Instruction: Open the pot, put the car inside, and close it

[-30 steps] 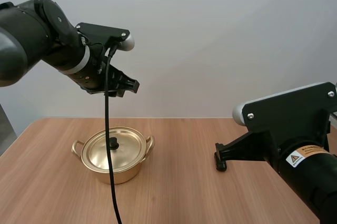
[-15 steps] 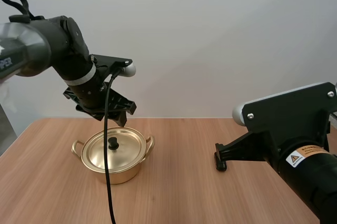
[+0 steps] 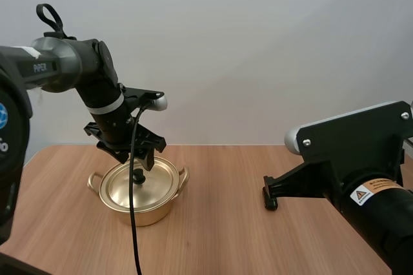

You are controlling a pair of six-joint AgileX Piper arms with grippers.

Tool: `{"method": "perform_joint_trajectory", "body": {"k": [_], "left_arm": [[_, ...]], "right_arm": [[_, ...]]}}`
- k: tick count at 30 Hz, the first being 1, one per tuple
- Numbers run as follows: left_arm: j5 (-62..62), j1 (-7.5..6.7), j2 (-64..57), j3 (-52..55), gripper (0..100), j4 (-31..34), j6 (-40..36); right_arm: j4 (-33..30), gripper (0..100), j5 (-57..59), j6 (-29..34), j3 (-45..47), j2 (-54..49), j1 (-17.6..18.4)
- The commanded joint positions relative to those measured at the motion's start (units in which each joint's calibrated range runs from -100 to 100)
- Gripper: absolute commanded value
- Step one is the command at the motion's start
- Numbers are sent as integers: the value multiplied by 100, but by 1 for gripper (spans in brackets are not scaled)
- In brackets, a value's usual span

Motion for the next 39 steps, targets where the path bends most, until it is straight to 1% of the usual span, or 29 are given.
{"method": "perform_joint_trajectory", "body": {"k": [1, 9, 28, 34, 39], "left_arm": [[-41, 1, 115, -2, 86, 1, 19], [-230, 1, 504, -2, 86, 218, -7], [-533, 1, 607, 10, 86, 217, -7], [-660, 1, 607, 148, 86, -5, 150], [-862, 1, 607, 274, 86, 37, 150]], "right_arm": [[7, 0, 5, 1, 10, 0, -1], [7, 0, 23, 1, 10, 0, -1], [7, 0, 40, 1, 10, 0, -1], [7, 0, 56, 1, 10, 0, -1], [7, 0, 72, 1, 10, 0, -1]]}}
